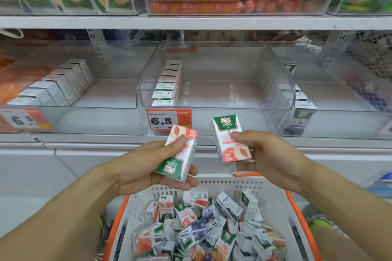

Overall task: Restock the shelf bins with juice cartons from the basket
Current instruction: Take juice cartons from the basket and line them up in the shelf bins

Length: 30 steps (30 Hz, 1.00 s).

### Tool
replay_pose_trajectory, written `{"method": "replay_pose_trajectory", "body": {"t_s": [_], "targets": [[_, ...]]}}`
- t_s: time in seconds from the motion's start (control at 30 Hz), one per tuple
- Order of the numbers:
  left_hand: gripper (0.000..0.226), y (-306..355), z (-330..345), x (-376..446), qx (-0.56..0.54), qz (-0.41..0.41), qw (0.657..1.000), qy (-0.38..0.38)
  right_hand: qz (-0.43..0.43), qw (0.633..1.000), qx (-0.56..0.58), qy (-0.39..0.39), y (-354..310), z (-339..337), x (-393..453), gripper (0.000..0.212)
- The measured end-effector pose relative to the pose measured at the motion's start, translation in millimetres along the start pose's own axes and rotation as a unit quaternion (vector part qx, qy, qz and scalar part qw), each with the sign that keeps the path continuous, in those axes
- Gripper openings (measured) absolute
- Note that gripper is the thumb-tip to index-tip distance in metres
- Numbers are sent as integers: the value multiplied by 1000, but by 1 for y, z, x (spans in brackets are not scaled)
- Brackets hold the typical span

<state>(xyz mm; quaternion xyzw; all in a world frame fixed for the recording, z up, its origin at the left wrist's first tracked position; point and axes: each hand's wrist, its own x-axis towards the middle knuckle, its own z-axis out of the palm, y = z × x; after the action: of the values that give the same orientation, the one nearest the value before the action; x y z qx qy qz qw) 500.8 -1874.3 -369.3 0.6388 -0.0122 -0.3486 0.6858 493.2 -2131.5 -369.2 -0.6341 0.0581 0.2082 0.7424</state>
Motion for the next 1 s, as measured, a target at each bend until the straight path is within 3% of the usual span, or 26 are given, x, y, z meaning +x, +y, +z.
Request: {"method": "replay_pose_trajectory", "body": {"t_s": [0.2,0.3,0.4,0.63,0.7,0.83,1.0], "targets": [[49,-8,-20,5,81,-1,996,-24,20,1000,-14,3,7,-8,3,57],[39,-10,-27,8,180,24,983,10,23,1000,-15,3,8,-9,5,66],[33,-9,-29,9,265,49,962,40,27,999,-20,-2,8,-9,6,62],[39,-14,-37,17,307,53,949,48,40,998,-38,-9,9,-6,9,50],[33,-17,-36,18,286,46,956,45,39,999,-36,-7,10,-5,9,48],[47,-21,-28,24,163,10,985,50,35,999,-36,-21,12,-1,8,51],[51,-24,-8,30,34,-6,991,127,31,998,14,-51,19,6,7,47]]}}
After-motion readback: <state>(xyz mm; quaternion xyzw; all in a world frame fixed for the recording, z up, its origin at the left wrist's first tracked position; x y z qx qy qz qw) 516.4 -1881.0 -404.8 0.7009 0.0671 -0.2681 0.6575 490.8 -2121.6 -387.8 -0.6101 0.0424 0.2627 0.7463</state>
